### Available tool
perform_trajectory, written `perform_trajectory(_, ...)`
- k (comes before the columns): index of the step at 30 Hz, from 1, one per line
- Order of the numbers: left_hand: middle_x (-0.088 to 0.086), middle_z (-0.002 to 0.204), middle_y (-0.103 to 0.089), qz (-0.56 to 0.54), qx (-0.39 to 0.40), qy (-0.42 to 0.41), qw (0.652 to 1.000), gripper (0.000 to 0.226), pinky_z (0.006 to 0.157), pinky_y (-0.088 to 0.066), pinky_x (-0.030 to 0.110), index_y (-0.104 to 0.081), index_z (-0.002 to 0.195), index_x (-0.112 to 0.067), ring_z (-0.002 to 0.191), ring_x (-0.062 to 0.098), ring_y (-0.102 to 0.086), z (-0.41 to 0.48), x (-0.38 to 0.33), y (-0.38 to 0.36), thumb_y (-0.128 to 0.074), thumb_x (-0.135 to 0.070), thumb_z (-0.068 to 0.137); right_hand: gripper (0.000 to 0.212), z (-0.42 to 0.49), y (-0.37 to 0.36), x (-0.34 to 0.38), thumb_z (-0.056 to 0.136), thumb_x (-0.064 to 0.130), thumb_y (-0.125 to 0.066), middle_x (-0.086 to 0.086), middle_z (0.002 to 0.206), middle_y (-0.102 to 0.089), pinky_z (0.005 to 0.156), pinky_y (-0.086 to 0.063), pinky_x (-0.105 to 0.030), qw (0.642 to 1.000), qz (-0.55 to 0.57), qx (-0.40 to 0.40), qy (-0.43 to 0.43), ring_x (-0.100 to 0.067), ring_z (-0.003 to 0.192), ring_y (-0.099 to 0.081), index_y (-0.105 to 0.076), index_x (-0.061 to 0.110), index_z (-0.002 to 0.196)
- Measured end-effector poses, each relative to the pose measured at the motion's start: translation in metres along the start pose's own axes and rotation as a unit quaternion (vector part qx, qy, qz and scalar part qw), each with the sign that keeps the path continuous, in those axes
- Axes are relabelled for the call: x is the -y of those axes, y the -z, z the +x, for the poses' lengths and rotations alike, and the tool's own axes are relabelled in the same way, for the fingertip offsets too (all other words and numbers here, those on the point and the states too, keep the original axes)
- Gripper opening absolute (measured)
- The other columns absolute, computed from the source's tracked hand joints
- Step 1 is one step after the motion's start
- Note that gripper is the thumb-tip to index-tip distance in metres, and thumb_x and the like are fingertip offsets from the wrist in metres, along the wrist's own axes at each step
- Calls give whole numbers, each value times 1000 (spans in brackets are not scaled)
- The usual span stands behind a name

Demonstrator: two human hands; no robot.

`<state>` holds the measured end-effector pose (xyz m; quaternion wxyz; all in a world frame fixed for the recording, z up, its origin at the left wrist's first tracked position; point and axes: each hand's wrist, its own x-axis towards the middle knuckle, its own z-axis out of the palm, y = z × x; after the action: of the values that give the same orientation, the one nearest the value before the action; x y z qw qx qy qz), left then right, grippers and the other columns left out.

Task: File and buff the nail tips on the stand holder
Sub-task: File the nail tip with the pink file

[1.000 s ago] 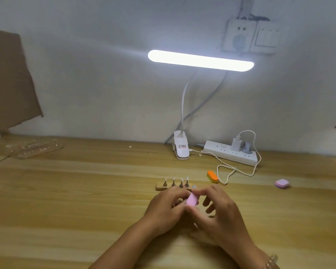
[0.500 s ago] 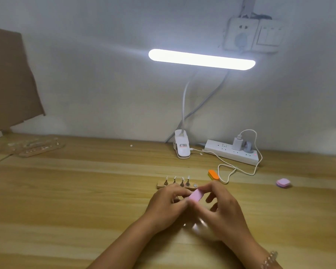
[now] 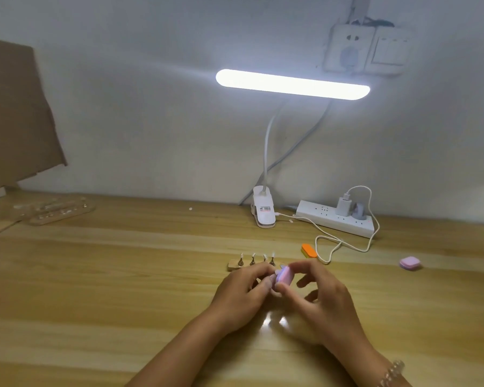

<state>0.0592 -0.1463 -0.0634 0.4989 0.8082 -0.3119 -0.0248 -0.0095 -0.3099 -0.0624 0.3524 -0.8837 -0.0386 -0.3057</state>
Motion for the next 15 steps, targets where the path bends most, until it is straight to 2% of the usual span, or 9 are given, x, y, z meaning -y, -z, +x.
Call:
perform_trajectory(2,-15,84,-67,5,2,-3,1000,18,84,-51,45,-63,86,-37,87,13,-65,-1,-1,0,-46,-36,92,29,1,0,-2,74,36,-81,25,89,-63,62,-51,-28,1000,-18,-24,-7,-4,81,-60,-59,36,93)
perform_trajectory(5,-14,88,-68,4,1,-7,1000,19,82,-52,47,-67,91,-34,87,15,-64,-1,0,0,-49,-29,95,34,-3,-3,1,72,34,-83,25,93,-61,57,-52,-25,999,-20,-5,34,-3,82,-60,-60,35,97)
perform_trajectory(9,-10,88,-72,-16,1,-10,1000,20,84,-52,46,-70,88,-34,89,14,-67,-1,-2,1,-52,-28,94,27,1,-1,-4,74,44,-74,20,90,-61,59,-52,-27,999,-22,-39,13,-5,82,-60,-59,34,94)
perform_trajectory(11,-10,89,-74,-33,-7,-3,999,21,81,-54,41,-75,95,-28,89,12,-68,-1,-1,0,-55,-24,96,30,-1,-1,-1,75,42,-76,21,94,-60,58,-51,-23,999,-31,-17,34,-4,84,-60,-60,35,99)
perform_trajectory(13,-12,88,-74,-56,-19,11,998,21,69,-53,28,-76,105,-25,83,6,-67,1,1,0,-57,-18,99,35,-2,-4,1,74,37,-80,22,98,-61,58,-52,-22,999,-22,9,43,-5,86,-60,-60,36,103)
perform_trajectory(15,-11,85,-74,-72,-29,26,997,18,64,-50,19,-75,105,-23,80,6,-68,1,1,0,-59,-15,98,40,1,-3,-5,73,31,-82,19,98,-63,61,-53,-26,1000,-10,-21,8,-7,85,-61,-58,35,104)
